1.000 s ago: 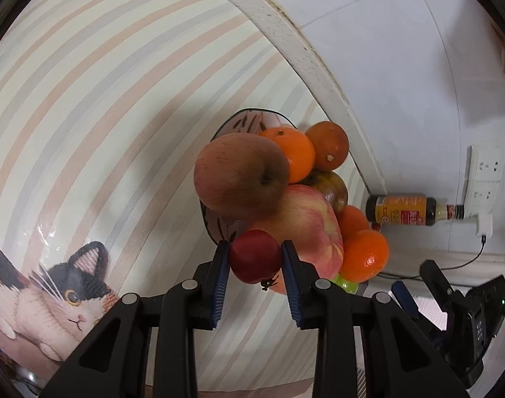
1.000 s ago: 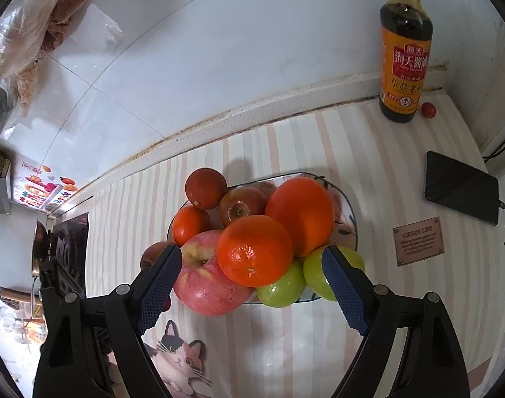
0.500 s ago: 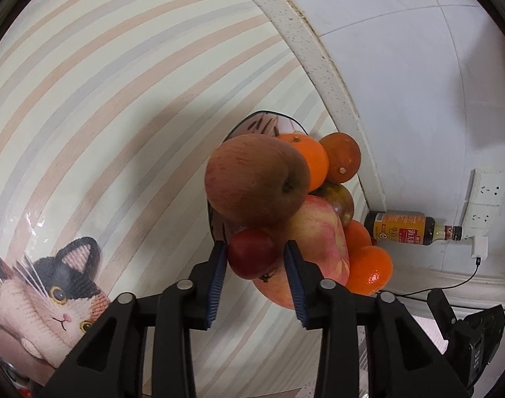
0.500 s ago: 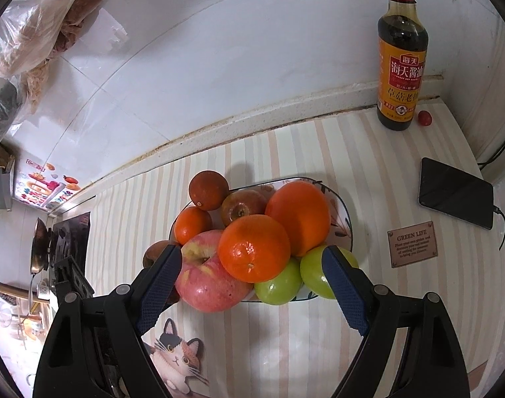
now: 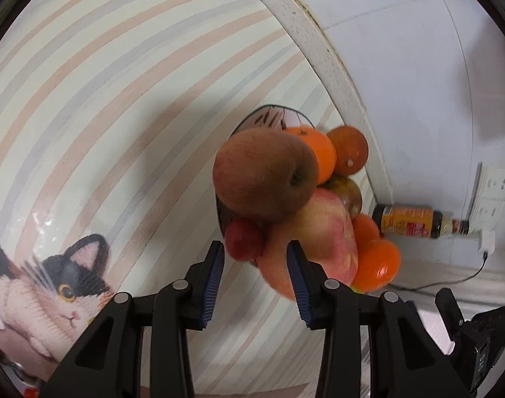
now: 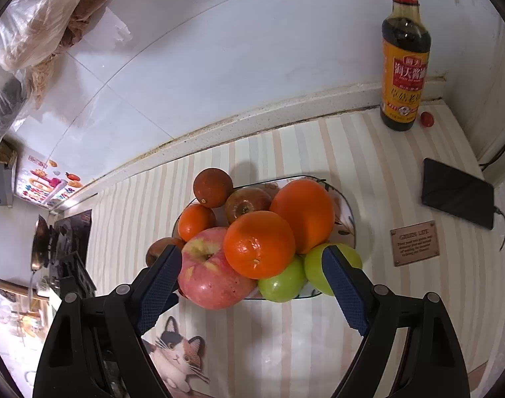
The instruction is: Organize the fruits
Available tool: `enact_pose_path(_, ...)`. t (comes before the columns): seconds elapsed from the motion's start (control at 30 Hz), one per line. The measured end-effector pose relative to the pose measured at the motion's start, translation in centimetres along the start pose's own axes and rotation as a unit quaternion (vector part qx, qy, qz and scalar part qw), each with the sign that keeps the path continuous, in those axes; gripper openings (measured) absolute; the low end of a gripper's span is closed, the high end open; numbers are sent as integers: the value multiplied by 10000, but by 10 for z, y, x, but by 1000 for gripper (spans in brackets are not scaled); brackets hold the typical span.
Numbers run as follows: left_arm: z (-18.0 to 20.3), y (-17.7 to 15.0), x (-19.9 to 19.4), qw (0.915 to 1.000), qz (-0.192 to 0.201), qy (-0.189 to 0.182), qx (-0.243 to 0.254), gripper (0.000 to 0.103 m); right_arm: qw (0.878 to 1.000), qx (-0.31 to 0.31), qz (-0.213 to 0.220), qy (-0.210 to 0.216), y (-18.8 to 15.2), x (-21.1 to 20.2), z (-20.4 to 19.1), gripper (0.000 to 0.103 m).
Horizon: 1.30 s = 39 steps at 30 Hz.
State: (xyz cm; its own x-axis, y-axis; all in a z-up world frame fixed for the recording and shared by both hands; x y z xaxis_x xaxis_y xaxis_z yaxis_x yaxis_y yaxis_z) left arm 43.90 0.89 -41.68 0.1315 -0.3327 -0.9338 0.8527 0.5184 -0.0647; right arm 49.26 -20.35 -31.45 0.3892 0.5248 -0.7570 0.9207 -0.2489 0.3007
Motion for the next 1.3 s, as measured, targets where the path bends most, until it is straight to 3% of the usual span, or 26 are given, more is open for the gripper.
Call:
enact_pose_path(0.07, 0, -5, -8, 9988, 171, 318, 345, 36, 9994, -213, 1, -280, -6, -7, 2, 93)
enact_pose_path(0.1, 1, -10, -16, 9954, 340, 599, 665, 36, 9985, -314, -12, -438, -10, -10, 4, 100)
enact_pose_path(0.13, 2, -13, -22, 9918, 470, 784, 898, 40, 9973, -422, -29, -597, -15, -13, 6, 100)
enact_pose_path(0.2, 4, -22, -34, 9775, 767, 1314, 1463, 65, 9943, -629, -55, -861, -26, -18, 8, 100)
enact_pose_path(0.23, 7, -28, -41, 9658, 929, 1619, 1799, 79, 9927, -713, -64, -973, -32, -21, 8, 100)
enact_pose_path(0.27, 8, -32, -46, 9594, 1017, 1745, 1967, 89, 9909, -797, -64, -1083, -38, -25, 8, 100)
enact_pose_path(0.37, 15, -46, -64, 9403, 1262, 2039, 2415, 91, 9881, -923, -9, -1231, -52, -36, 5, 100)
enact_pose_path(0.43, 21, -56, -78, 9316, 1386, 2094, 2629, 91, 9879, -938, 21, -1232, -60, -45, 1, 100)
enact_pose_path(0.7, 39, -94, -149, 9126, 1983, 2095, 2896, 91, 9876, -979, 403, -1163, -79, -104, -25, 100)
enact_pose_path(0.9, 42, -124, -193, 9102, 2348, 1985, 2775, 91, 9800, -1352, 886, -1159, -90, -166, -55, 101)
enact_pose_path(1.0, 41, -140, -220, 9021, 2682, 1941, 2768, 91, 9772, -1509, 1039, -1072, -103, -192, -72, 101)
enact_pose_path(1.17, 31, -164, -252, 8979, 2924, 1751, 2785, 91, 9748, -1577, 1175, -1049, -133, -225, -93, 101)
enact_pose_path(1.3, 20, -183, -278, 8861, 3196, 1701, 2895, 91, 9732, -1541, 1320, -1086, -162, -247, -107, 101)
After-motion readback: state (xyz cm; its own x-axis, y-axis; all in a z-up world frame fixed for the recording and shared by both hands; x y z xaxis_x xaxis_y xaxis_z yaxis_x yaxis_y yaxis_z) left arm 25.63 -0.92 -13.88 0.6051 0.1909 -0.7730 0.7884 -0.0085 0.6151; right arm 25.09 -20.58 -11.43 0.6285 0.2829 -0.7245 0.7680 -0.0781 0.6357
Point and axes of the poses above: each gripper's, at about its wrist camera, not at the fingertips, and x roughly the way its jaws point, z to its right, y to its top, the point moved 10 cm from there along x, roughly the way its jaws point, and after that the axes turned 14 degrees about y, right-handed, at the moved point
